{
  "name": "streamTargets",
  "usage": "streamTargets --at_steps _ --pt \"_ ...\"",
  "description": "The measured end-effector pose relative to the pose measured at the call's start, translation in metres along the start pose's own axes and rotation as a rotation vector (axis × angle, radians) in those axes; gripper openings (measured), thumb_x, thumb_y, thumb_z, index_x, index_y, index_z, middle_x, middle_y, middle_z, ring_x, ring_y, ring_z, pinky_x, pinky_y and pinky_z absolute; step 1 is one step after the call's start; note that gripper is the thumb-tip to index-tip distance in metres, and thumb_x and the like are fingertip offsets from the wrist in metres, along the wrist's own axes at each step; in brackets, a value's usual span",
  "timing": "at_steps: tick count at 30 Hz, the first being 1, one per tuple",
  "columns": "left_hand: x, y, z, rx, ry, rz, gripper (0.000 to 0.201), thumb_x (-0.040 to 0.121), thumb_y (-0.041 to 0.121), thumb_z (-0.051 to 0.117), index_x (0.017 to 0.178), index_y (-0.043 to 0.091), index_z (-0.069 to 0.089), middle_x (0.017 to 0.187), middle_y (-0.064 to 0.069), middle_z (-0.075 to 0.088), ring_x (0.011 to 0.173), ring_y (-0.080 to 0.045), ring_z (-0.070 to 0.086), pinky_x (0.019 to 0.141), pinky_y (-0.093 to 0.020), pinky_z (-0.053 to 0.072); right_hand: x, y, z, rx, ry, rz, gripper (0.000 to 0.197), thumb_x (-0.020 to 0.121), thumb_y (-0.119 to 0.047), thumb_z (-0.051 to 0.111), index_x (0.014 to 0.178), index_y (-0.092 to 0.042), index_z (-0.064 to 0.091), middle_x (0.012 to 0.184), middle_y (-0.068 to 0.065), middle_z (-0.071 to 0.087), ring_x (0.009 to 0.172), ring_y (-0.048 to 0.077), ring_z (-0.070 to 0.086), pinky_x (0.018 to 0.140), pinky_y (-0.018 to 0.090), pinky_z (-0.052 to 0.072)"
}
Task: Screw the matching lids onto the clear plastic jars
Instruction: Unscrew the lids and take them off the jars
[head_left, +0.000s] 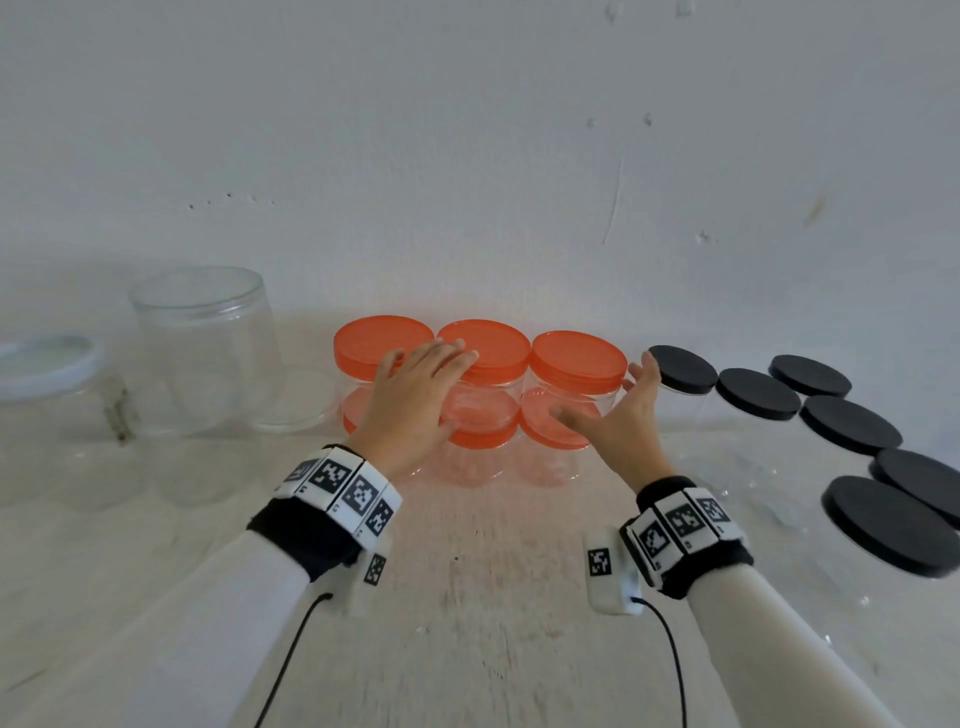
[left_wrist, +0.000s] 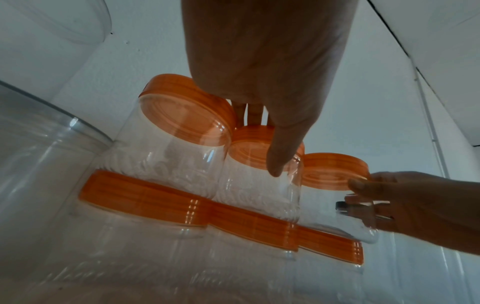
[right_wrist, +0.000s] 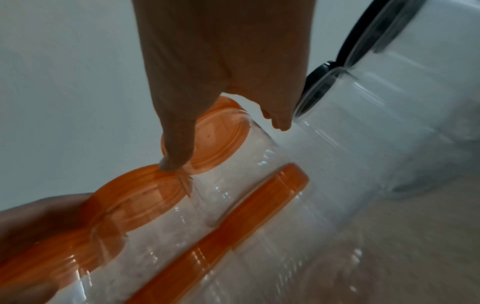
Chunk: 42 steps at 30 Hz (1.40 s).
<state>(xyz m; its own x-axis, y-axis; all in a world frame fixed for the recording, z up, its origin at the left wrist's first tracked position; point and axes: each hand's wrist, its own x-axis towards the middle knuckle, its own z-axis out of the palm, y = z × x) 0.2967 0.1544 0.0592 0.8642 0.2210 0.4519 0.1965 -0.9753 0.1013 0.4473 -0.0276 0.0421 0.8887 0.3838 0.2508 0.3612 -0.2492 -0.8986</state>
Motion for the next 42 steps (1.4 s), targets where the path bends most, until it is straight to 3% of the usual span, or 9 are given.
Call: streamTargets --at_steps 5,10,18,26,32,35,37,39,42 --pt "0.0 0.0 0.0 -0.005 0.007 -0.004 0.074 0.084 0.028 0.065 0.146 0.027 0.025 0.153 0.008 0.022 0.142 -0.012 0.016 0.112 -0.037 0.008 -0.007 0.023 0.005 -0.041 -0.066 0.054 0.098 0.065 -0.016 0.084 0.141 -0.008 0.023 0.139 0.009 0.036 0.128 0.023 0.038 0.095 0.028 0.036" --pt "0.001 -0.001 0.002 0.0 0.016 0.002 0.074 0.083 0.027 0.066 0.145 0.026 0.026 0.153 0.007 0.024 0.142 -0.013 0.017 0.111 -0.038 0.01 -0.003 0.031 0.007 -0.061 -0.076 0.053 0.096 0.069 -0.016 0.082 0.143 -0.006 0.022 0.131 0.006 0.042 0.11 0.013 0.042 0.086 0.025 0.038" --pt "0.001 -0.003 0.005 0.006 0.034 0.008 0.072 0.082 0.023 0.066 0.144 0.025 0.03 0.152 0.006 0.027 0.141 -0.014 0.02 0.112 -0.04 0.013 0.008 0.037 0.012 -0.109 -0.05 0.072 0.1 0.065 -0.021 0.084 0.143 -0.01 0.022 0.137 0.01 0.039 0.127 0.028 0.037 0.104 0.046 0.037" --pt "0.0 0.0 0.0 0.002 0.002 -0.001 0.073 0.084 0.024 0.064 0.146 0.026 0.025 0.153 0.008 0.022 0.142 -0.012 0.015 0.113 -0.038 0.009 0.002 0.029 0.009 -0.234 -0.066 0.071 0.103 0.07 -0.029 0.081 0.145 -0.004 0.015 0.143 0.012 0.032 0.133 0.027 0.023 0.106 0.041 0.028" --pt "-0.007 0.005 -0.01 -0.047 -0.034 0.024 0.083 0.085 0.036 0.063 0.149 0.022 0.012 0.158 0.003 0.001 0.145 -0.014 -0.004 0.111 -0.042 -0.013 -0.045 0.015 -0.008 -0.28 -0.03 0.001 0.081 0.081 -0.036 0.069 0.141 -0.004 0.025 0.135 0.011 0.038 0.125 0.025 0.034 0.103 0.035 0.033" --pt "-0.011 0.019 -0.016 -0.191 0.194 0.151 0.07 0.082 0.027 0.065 0.143 0.013 0.032 0.153 -0.003 0.024 0.143 -0.019 0.012 0.114 -0.042 -0.002 -0.078 0.004 -0.024 -0.284 0.022 -0.111 0.056 0.086 -0.03 0.064 0.131 -0.007 0.039 0.123 0.005 0.046 0.11 0.016 0.044 0.089 0.023 0.036" --pt "-0.013 0.04 -0.019 -0.349 0.303 0.237 0.056 0.082 0.03 0.058 0.132 0.009 0.046 0.14 -0.005 0.043 0.134 -0.019 0.03 0.114 -0.029 0.01 -0.098 -0.002 -0.038 -0.286 0.075 -0.185 0.043 0.087 -0.026 0.063 0.123 -0.008 0.047 0.116 0.002 0.05 0.101 0.012 0.047 0.08 0.016 0.036" --pt "-0.019 0.068 -0.019 -0.556 0.284 0.263 0.049 0.081 0.034 0.052 0.123 0.009 0.054 0.127 -0.004 0.052 0.122 -0.015 0.041 0.106 -0.016 0.023 -0.115 -0.007 -0.054 -0.281 0.153 -0.259 0.031 0.087 -0.019 0.063 0.114 -0.008 0.053 0.109 0.001 0.054 0.095 0.014 0.051 0.075 0.012 0.036" --pt "-0.029 0.111 -0.014 -0.842 0.118 0.261 0.043 0.083 0.029 0.057 0.12 0.008 0.055 0.114 -0.001 0.06 0.108 -0.01 0.054 0.094 -0.012 0.035 -0.139 -0.013 -0.085 -0.302 0.264 -0.331 0.02 0.086 -0.011 0.064 0.104 -0.009 0.058 0.1 0.001 0.059 0.087 0.014 0.055 0.072 0.012 0.039"
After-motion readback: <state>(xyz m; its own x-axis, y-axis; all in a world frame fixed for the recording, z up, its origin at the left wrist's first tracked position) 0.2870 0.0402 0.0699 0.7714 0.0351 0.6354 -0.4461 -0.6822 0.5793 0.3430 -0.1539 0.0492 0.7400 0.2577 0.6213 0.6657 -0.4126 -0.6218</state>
